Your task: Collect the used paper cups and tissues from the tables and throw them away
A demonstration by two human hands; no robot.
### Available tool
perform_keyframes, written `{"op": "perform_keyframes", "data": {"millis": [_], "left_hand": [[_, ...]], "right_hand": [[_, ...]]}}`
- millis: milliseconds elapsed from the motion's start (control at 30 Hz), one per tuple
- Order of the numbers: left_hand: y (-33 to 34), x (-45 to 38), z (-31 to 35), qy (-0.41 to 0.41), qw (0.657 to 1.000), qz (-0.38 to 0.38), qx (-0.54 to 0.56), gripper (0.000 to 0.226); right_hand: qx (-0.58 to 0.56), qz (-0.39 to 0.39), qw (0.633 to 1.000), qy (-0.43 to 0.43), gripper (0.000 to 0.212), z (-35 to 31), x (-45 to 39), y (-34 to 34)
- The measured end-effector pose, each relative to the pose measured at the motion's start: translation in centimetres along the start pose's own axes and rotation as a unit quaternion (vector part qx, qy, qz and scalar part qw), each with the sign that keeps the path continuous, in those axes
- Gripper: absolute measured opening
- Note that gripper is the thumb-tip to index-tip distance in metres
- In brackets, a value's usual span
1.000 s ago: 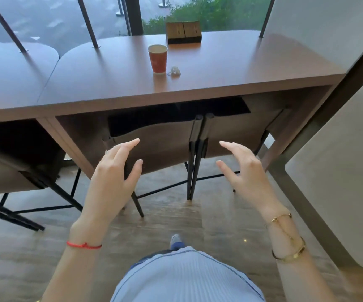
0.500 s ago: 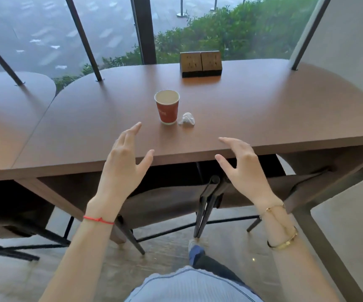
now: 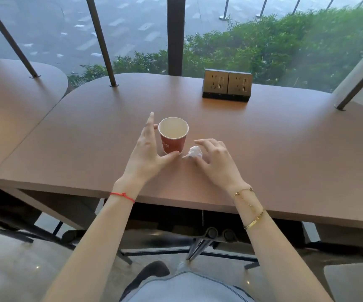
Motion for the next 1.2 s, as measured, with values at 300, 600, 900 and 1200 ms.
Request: {"op": "perform_keyframes", "data": {"millis": [300, 600, 900, 1200], "left_hand": [[0.2, -1.1, 0.4, 0.018, 0.999, 0.036, -0.004, 0.104], [-1.8, 2.1, 2.2, 0.046, 0.998, 0.037, 0.022, 0.076], [-1.1, 6.6, 4.1, 0.111, 0.987, -0.068, 0.094, 0.073], [-1.0, 12.3, 5.5, 0.288, 0.923, -0.233, 0.106, 0.066]], "right_hand": [[-0.037, 0.01, 0.999, -0.006, 0.017, 0.9, -1.0, 1.1], [-0.061, 0.094, 0.994, 0.008, 0.009, 1.3, 4.0, -3.1], [-0.017, 0.199, 0.972, 0.122, 0.017, 1.6, 15.0, -6.6], [0.02, 0.366, 0.885, 0.287, 0.017, -5.5, 30.4, -2.5]]}}
Point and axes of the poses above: each hand's wrist, its own x-axis away from the middle knuckle, its own y-axis out of the palm, z = x × y, the point moved 8 cm from there along -x, towards the middle knuckle, and after that the axes turned 7 degrees about -x, right-handed, at the moved point
